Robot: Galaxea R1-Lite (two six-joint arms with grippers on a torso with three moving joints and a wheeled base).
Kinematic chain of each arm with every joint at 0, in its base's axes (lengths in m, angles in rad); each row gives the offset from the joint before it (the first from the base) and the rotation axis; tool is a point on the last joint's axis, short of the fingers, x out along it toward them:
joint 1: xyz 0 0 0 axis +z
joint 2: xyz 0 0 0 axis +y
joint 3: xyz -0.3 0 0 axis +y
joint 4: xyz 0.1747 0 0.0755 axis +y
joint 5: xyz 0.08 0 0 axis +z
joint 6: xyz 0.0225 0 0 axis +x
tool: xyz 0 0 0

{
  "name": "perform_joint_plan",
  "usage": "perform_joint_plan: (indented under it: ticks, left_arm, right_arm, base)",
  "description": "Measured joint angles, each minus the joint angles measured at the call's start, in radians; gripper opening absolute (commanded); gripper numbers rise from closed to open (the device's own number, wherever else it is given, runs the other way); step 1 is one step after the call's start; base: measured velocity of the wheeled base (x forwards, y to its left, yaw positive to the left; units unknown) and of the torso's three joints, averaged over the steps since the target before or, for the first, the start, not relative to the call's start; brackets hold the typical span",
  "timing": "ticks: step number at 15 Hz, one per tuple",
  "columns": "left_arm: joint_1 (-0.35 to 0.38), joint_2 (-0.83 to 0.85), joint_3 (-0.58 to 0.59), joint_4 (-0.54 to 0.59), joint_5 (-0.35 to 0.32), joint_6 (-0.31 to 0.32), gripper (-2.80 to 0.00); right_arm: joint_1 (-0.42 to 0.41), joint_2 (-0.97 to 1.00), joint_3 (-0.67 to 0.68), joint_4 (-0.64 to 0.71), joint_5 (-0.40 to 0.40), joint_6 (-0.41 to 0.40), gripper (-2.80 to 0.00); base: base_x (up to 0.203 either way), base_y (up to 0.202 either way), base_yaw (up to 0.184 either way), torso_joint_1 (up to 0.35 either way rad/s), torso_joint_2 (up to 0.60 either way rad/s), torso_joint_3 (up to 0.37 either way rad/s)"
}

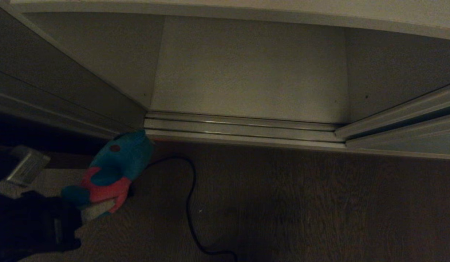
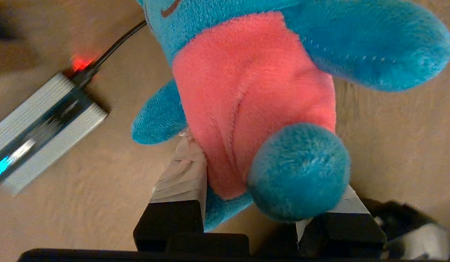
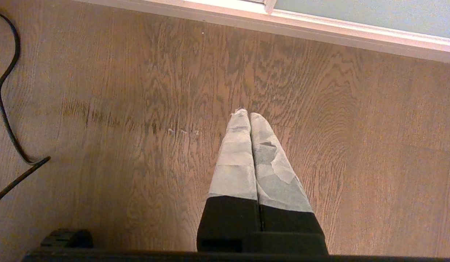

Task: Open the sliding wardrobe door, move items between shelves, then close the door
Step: Place the blue doll on the lower shelf

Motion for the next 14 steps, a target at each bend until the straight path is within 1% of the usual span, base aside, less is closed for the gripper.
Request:
perform_joint_plan:
  ticks: [2, 3, 5, 7, 8, 9, 11, 14]
  left_arm:
    - [-0.029, 0.163, -0.091, -0.078, 0.0, -0.009, -2.8]
    - [-0.055, 0.232, -0.129, -0.126, 0.022, -0.019, -2.8]
    - [-0.114, 0.347, -0.187, -0.249, 0.097, -0.049, -2.8]
    - [-0.153, 0.419, -0.239, -0.359, 0.167, -0.089, -2.8]
    - [-0.165, 0.443, -0.259, -0.396, 0.196, -0.1, -2.8]
    - [-0.173, 0.465, -0.274, -0.435, 0.218, -0.103, -2.8]
    - [-0.193, 0.517, -0.29, -0.549, 0.268, -0.1, -2.8]
    - [-0.22, 0.623, -0.305, -0.709, 0.339, -0.075, -2.8]
  right_arm:
    - [0.0, 0.0, 0.0, 0.0, 0.0, 0.0, -2.8]
    - [0.0, 0.0, 0.0, 0.0, 0.0, 0.0, -2.8]
    - [0.0, 0.0, 0.0, 0.0, 0.0, 0.0, -2.8]
    - [0.0, 0.0, 0.0, 0.0, 0.0, 0.0, -2.8]
    - [0.0, 0.0, 0.0, 0.0, 0.0, 0.0, -2.8]
    - [0.0, 0.0, 0.0, 0.0, 0.0, 0.0, -2.8]
    - [0.0, 0.0, 0.0, 0.0, 0.0, 0.0, -2.8]
    - [0.0, 0.0, 0.0, 0.0, 0.0, 0.0, -2.8]
  base:
    - [0.0, 0.0, 0.0, 0.0, 0.0, 0.0]
    - [0.0, 0.0, 0.0, 0.0, 0.0, 0.0]
    - [0.0, 0.0, 0.0, 0.0, 0.0, 0.0]
    - [0.0, 0.0, 0.0, 0.0, 0.0, 0.0]
    - [0.0, 0.0, 0.0, 0.0, 0.0, 0.0]
    - [0.0, 0.0, 0.0, 0.0, 0.0, 0.0]
    - [0.0, 0.0, 0.0, 0.0, 0.0, 0.0]
    - [0.0, 0.0, 0.0, 0.0, 0.0, 0.0]
